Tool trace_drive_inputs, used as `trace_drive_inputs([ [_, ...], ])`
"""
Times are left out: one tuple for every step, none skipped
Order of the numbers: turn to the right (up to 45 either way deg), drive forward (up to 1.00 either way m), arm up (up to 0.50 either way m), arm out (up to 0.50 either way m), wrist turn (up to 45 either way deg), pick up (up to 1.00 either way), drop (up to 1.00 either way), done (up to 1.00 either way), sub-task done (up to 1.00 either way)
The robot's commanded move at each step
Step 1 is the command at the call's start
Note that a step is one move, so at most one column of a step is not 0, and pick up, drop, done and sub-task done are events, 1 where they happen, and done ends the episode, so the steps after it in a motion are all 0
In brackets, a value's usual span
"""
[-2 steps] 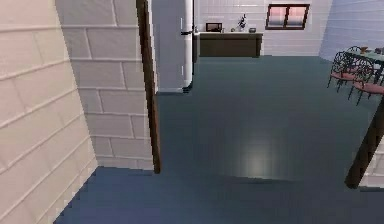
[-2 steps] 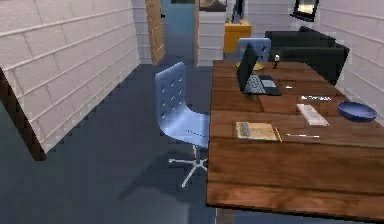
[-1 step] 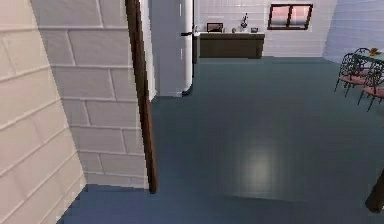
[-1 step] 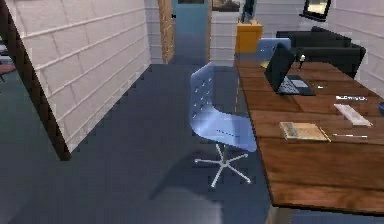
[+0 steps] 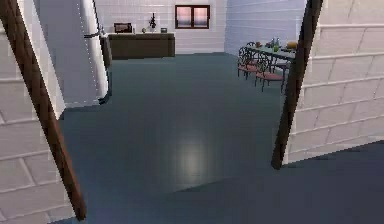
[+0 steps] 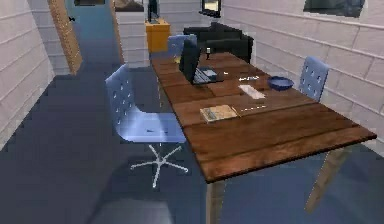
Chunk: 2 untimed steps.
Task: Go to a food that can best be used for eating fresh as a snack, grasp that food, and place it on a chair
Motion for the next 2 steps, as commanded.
trace_drive_inputs([
  [0.0,1.0,0.0,0.0,0.0,0.0,0.0,0.0,0.0],
  [3.0,0.0,0.0,0.0,0.0,0.0,0.0,0.0,0.0],
])
